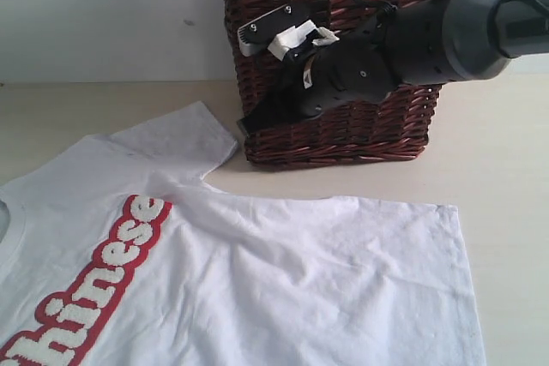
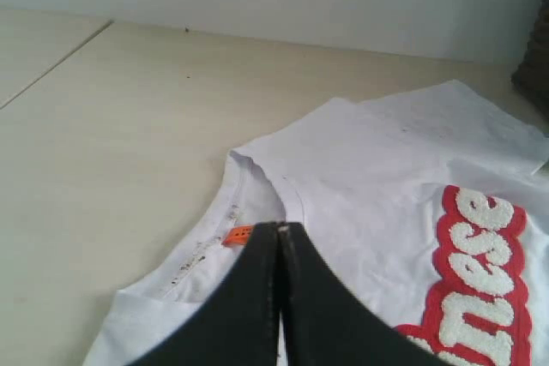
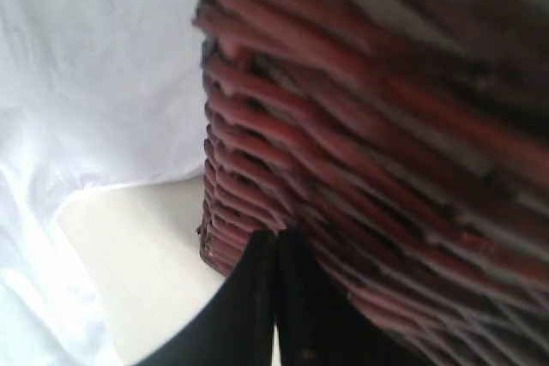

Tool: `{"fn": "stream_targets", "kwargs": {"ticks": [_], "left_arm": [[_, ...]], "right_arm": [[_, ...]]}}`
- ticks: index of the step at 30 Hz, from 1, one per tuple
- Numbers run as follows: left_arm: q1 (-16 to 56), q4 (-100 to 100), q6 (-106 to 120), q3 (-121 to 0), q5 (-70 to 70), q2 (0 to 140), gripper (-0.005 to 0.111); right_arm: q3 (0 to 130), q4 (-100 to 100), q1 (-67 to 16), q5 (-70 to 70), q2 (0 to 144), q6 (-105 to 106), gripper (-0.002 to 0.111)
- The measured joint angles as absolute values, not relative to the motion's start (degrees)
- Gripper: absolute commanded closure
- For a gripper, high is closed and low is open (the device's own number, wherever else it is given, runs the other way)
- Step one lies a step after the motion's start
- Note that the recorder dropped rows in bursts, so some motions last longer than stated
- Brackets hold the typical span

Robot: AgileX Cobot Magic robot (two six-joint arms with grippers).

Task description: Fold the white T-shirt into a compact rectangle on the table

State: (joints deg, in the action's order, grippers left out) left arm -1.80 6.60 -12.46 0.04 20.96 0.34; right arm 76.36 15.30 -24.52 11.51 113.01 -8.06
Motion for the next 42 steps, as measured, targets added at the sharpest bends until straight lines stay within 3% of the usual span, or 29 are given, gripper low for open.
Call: {"fn": "stream_targets", "kwargs": {"ticks": [9, 20, 26, 31, 33, 35, 42], "left_arm": [[-1.80, 6.60, -12.46, 0.04, 20.96, 0.34, 0.107], [-1.80, 6.60, -12.46, 0.04, 20.96, 0.34, 0.107], [-1.80, 6.60, -12.46, 0.04, 20.96, 0.34, 0.107], [-1.80, 6.60, -12.46, 0.04, 20.96, 0.34, 0.107], [-1.80, 6.60, -12.46, 0.04, 20.96, 0.34, 0.107], [-1.80, 6.60, -12.46, 0.04, 20.96, 0.34, 0.107], [-1.80, 6.60, -12.46, 0.04, 20.96, 0.34, 0.107]], "right_arm": [[76.63, 11.72, -25.13, 13.62, 112.68, -7.02, 0.108], [76.61, -7.21, -40.28, 22.60, 111.63, 12.06, 0.108], [73.15, -5.04, -41.73, 36.01, 108.45, 9.54, 0.108], [61.23, 4.77, -37.29, 37.28, 99.89, -4.12, 0.108], [54.55, 13.50, -26.87, 36.42, 98.74, -15.45, 0.108], [54.27, 14.89, -18.91, 35.92, 103.30, -17.13, 0.108], [54.74, 22.54, -12.47, 28.49, 110.82, -21.45, 0.108]]}}
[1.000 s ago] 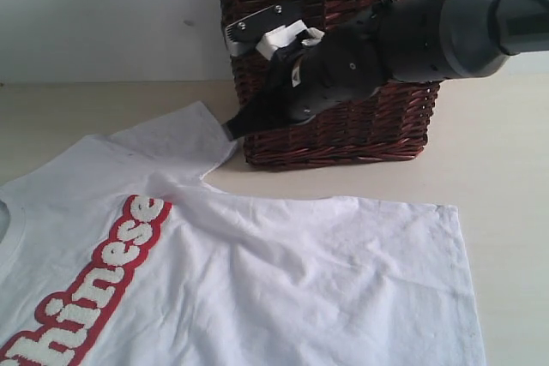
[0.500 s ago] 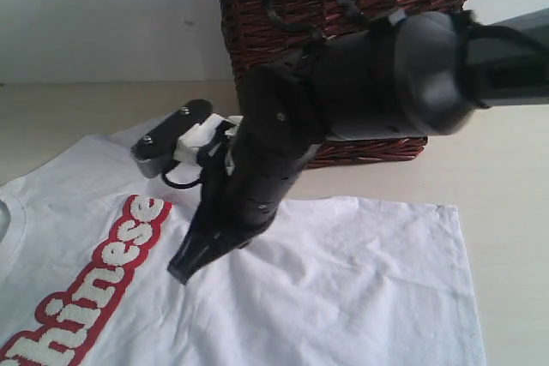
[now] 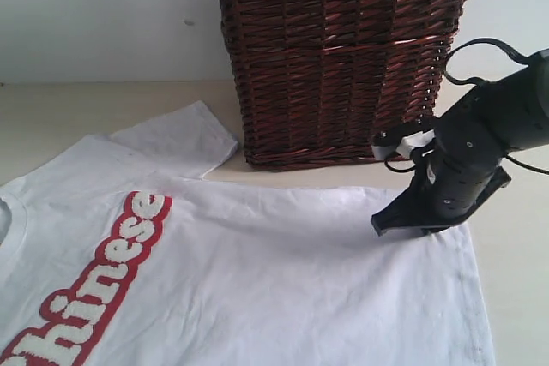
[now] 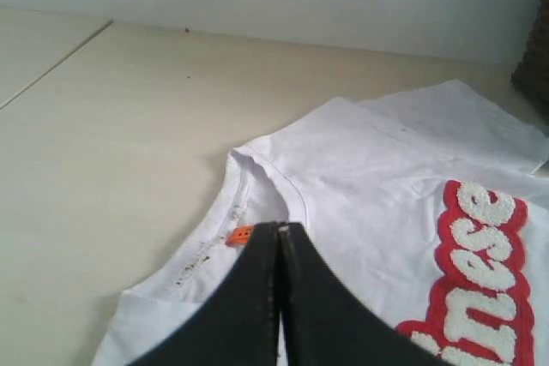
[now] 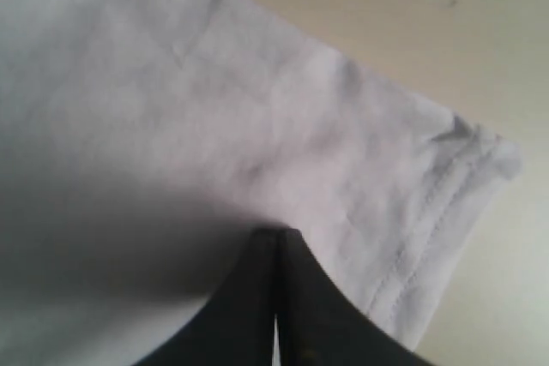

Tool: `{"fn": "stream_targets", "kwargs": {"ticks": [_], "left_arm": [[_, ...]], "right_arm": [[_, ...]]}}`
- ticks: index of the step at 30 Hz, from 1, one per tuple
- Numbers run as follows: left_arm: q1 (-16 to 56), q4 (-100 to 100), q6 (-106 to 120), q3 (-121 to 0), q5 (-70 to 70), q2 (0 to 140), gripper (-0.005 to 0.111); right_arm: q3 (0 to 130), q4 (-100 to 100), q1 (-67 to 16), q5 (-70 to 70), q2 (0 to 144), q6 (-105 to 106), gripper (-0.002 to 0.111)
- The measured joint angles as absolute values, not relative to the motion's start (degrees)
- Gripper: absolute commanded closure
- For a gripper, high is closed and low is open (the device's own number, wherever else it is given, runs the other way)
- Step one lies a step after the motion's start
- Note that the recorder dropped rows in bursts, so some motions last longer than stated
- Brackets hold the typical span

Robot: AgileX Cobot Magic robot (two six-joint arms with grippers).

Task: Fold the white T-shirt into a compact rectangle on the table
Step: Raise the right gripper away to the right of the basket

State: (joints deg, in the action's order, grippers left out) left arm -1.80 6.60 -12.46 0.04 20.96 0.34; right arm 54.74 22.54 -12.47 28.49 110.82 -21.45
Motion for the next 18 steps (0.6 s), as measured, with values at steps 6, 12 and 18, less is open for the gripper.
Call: {"fn": "stream_targets", "kwargs": {"ticks": [6, 12, 18], "left_arm": [[-1.80, 6.60, -12.46, 0.04, 20.96, 0.34, 0.107], [-1.80, 6.60, -12.46, 0.04, 20.96, 0.34, 0.107], [-1.80, 6.60, -12.46, 0.04, 20.96, 0.34, 0.107]], "right_arm": [[57.46, 24.19, -7.33, 21.59, 113.00, -22.02, 0.108], [60.70, 15.36, -7.19, 23.68, 112.97, -12.43, 0.108], [56.58, -6.15, -7.19, 23.32, 104.51, 6.89, 0.108]]}}
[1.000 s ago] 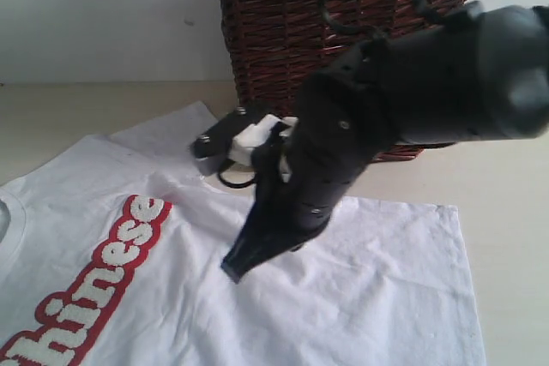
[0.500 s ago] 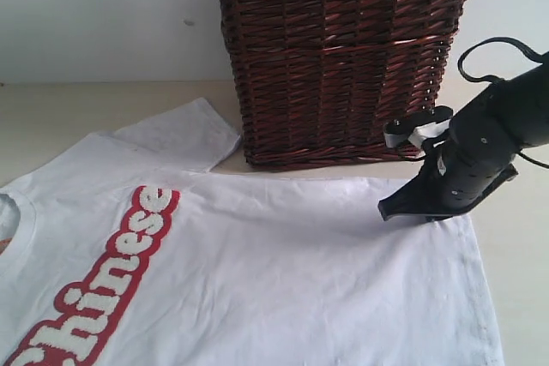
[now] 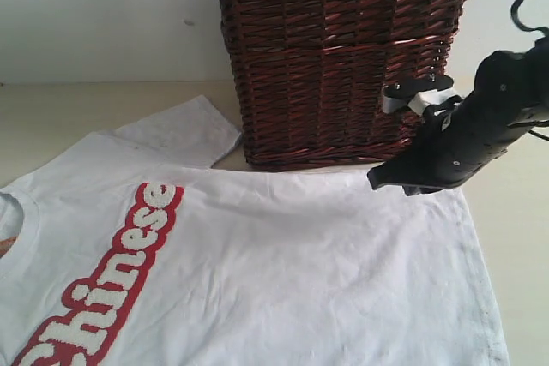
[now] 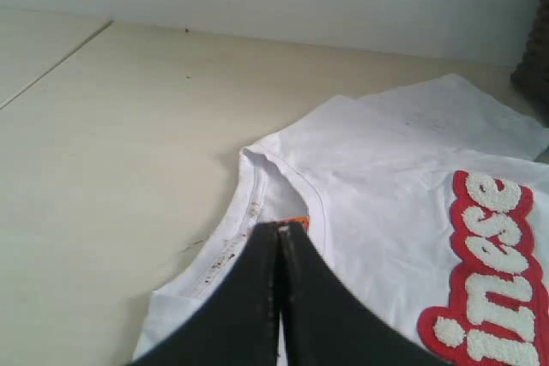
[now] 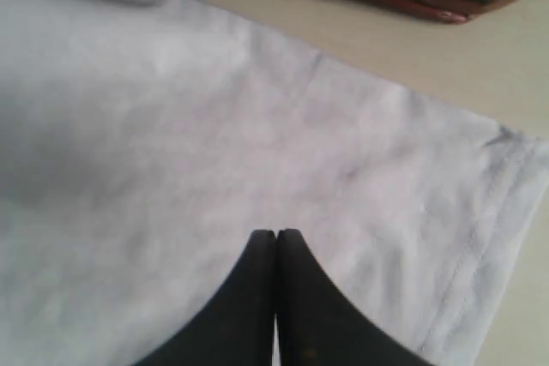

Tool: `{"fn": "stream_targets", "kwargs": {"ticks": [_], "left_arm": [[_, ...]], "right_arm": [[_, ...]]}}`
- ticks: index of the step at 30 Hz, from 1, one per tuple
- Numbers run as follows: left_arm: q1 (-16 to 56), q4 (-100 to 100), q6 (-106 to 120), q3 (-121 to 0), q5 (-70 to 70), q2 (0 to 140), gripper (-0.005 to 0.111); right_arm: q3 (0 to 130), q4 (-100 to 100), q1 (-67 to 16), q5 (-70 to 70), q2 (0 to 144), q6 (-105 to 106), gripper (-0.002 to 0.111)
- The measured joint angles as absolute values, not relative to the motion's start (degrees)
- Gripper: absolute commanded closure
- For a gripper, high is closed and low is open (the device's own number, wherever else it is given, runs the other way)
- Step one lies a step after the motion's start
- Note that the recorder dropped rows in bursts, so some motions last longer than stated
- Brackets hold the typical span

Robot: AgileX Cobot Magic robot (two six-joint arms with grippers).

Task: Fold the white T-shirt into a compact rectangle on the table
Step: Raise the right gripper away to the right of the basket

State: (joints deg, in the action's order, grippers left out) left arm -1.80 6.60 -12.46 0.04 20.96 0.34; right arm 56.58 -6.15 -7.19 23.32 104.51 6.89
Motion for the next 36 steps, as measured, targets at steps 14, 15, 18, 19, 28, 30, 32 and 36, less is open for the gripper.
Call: {"fn": "stream_targets", "kwargs": {"ticks": [14, 15, 18, 19, 28, 30, 32, 36], "left_arm": [[-1.80, 6.60, -12.46, 0.04, 20.96, 0.34, 0.107], [-1.80, 6.60, -12.46, 0.04, 20.96, 0.34, 0.107], [-1.80, 6.60, -12.46, 0.04, 20.96, 0.34, 0.107], [-1.80, 6.60, -12.46, 0.04, 20.96, 0.34, 0.107], [-1.80, 7.03, -12.46, 0.04, 20.96, 0.34, 0.107], [-1.80, 7.81, -12.46, 0.04, 20.96, 0.34, 0.107], [-1.80, 8.09, -12.46, 0.04, 20.96, 0.34, 0.107], [-1.80, 9.83, -12.08, 0.04, 20.82, 0.34, 0.107]], "right_arm": [[58.59, -14.93, -18.42, 37.06, 73.69, 20.52, 0.108], [58.88, -15.08, -18.91, 37.92, 72.43, 20.74, 0.108], [59.23, -15.21, -19.62, 40.35, 69.15, 21.58, 0.106], [59.36, -15.21, -19.73, 41.15, 68.03, 21.84, 0.104], [59.36, -15.81, -19.73, 47.45, 59.18, 22.69, 0.096], [59.07, -16.02, -19.73, 47.56, 57.69, 22.69, 0.096], [57.67, -16.17, -19.73, 47.56, 56.57, 22.81, 0.096], [54.27, -16.29, -19.73, 46.71, 54.57, 23.17, 0.096]]}}
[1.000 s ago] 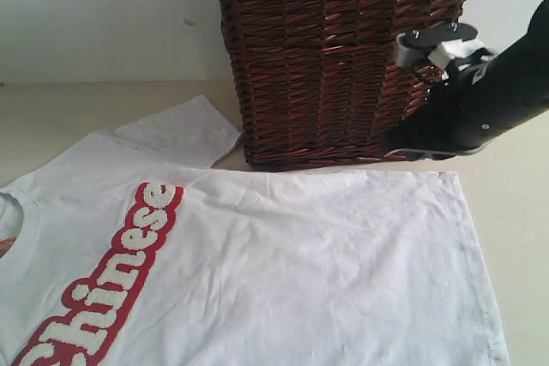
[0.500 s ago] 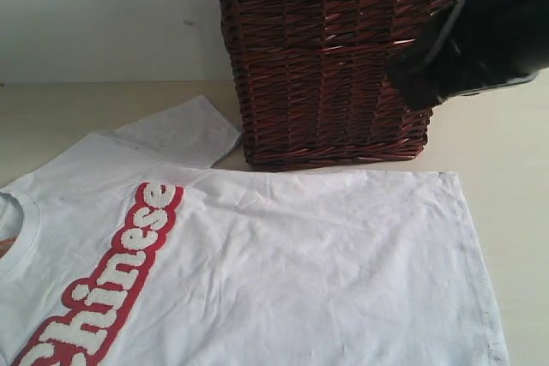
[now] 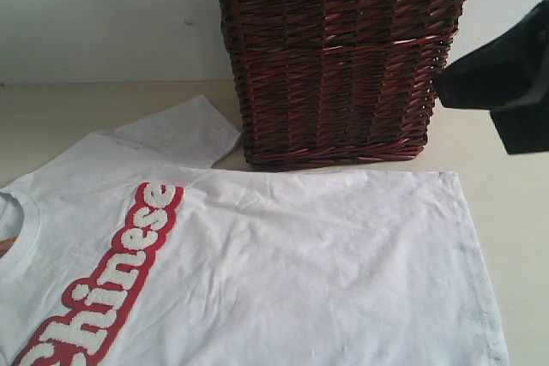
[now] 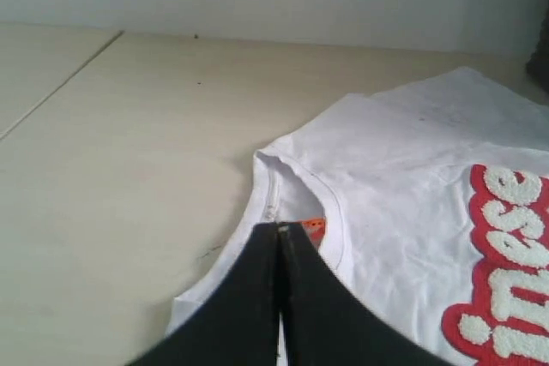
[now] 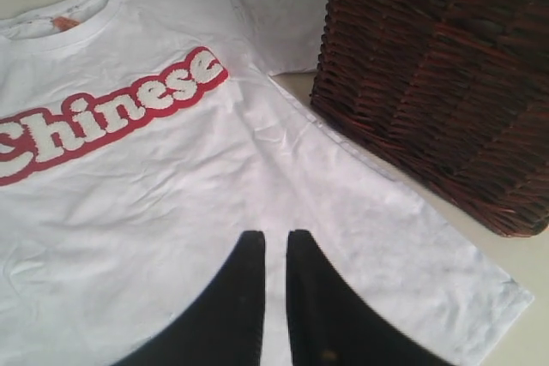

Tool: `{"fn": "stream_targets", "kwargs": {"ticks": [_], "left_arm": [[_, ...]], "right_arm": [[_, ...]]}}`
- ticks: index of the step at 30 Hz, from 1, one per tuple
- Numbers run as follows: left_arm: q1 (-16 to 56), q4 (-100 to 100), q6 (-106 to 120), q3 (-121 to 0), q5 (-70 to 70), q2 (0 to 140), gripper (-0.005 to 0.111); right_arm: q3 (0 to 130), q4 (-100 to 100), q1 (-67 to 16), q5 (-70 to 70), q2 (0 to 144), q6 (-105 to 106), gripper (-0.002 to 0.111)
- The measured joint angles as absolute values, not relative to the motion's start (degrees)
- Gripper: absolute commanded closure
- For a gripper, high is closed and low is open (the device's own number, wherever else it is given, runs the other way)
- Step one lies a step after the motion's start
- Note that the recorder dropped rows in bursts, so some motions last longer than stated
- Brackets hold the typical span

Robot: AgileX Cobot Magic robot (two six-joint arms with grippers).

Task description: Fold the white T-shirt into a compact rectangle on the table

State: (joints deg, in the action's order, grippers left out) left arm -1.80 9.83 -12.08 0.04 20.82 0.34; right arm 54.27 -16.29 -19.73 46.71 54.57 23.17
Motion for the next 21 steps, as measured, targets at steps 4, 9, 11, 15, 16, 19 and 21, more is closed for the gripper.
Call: {"fn": "stream_targets", "kwargs": {"ticks": [4, 9, 11, 15, 16, 19, 21], "left_arm": [[-1.80, 8.91, -14.25, 0.18, 12.91, 0.34, 0.107], [-1.80, 8.76, -15.93, 0.18, 0.00, 0.34, 0.107], [-1.80, 8.92, -16.08, 0.18, -4.20, 0.34, 0.107], [-1.80, 9.15, -22.00, 0.18, -19.40, 0.34, 0.107], [-1.80, 9.25, -25.10, 0.18, -22.97, 0.30, 0.107], [-1.80, 11.50, -36.85, 0.06, -33.19, 0.21, 0.107], [-1.80, 17.53, -42.18, -1.78, -36.57, 0.21, 0.107]], "right_arm": [[52.20, -16.70, -19.73, 45.77, 52.36, 23.82, 0.096], [50.46, -17.56, -19.73, 44.50, 51.07, 25.08, 0.096], [50.46, -17.71, -19.73, 44.08, 51.07, 25.16, 0.096], [50.46, -17.84, -19.73, 43.86, 50.84, 25.21, 0.096], [50.46, -17.93, -19.73, 43.86, 50.84, 25.31, 0.096], [50.46, -17.93, -19.73, 43.74, 50.84, 25.31, 0.096], [50.46, -17.99, -19.73, 43.74, 50.84, 25.31, 0.096]]}}
